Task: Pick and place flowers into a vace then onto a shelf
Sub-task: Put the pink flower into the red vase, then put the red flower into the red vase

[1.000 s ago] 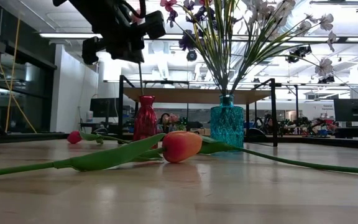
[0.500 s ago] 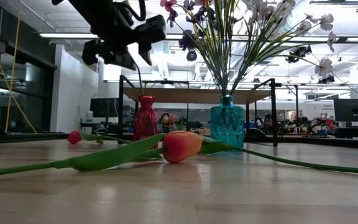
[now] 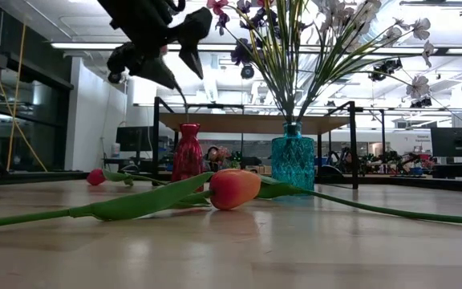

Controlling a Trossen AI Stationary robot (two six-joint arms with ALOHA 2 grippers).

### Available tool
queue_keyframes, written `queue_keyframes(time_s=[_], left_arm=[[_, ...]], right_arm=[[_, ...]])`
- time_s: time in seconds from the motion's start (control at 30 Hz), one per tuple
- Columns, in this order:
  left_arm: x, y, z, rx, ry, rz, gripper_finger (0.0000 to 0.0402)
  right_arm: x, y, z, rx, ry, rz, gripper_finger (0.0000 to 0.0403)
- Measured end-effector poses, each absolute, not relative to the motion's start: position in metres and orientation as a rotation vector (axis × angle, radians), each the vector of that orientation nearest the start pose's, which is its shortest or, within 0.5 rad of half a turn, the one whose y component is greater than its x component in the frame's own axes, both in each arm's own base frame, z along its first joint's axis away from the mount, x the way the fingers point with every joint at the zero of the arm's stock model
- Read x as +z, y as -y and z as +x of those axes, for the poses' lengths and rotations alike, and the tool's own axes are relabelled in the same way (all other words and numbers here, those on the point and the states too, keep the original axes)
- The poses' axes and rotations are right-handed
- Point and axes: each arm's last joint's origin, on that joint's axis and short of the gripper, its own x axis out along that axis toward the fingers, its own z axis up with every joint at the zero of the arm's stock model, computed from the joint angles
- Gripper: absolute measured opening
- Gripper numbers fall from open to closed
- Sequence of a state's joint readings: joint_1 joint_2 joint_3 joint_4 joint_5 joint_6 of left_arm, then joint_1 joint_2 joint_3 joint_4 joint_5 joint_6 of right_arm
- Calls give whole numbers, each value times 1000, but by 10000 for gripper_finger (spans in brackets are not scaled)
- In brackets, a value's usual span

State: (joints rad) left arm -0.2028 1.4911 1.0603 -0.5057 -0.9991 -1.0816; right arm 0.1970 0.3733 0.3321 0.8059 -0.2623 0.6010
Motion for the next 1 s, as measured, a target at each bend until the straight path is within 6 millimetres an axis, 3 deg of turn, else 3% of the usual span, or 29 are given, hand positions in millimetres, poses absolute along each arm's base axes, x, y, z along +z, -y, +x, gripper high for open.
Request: queue_keyframes(time_s=[0.4, 0.77, 1.0], left_arm=[[247, 39, 287, 890, -548, -480, 323], [240, 60, 275, 800, -721, -518, 320], [232, 77, 252, 910, -825, -606, 306]], right_arm=[[316, -25, 87, 654, 616, 530, 207], [316, -25, 87, 664, 614, 523, 207], [316, -25, 87, 664, 615, 523, 207]])
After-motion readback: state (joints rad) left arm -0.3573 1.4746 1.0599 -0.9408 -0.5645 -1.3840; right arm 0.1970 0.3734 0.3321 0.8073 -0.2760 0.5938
